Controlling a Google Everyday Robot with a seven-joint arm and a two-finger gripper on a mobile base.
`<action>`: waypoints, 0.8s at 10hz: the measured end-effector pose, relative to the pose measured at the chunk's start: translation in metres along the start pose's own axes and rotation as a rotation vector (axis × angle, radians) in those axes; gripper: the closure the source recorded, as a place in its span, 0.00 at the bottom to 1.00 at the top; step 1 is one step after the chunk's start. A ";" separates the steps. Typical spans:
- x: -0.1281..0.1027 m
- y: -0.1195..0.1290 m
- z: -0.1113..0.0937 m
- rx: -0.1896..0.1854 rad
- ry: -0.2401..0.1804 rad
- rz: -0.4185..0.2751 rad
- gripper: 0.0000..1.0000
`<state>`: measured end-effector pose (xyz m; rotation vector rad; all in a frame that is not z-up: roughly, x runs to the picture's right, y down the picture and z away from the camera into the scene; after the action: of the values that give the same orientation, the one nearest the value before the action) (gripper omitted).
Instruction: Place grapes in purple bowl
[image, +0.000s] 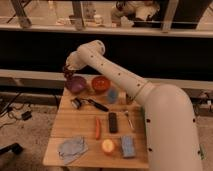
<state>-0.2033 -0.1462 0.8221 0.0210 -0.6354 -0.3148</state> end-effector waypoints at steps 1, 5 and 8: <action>0.004 0.003 0.002 0.000 0.005 0.006 1.00; 0.006 0.003 0.002 0.000 0.007 0.010 1.00; 0.006 0.003 0.002 0.000 0.007 0.010 1.00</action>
<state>-0.1990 -0.1445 0.8275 0.0192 -0.6283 -0.3053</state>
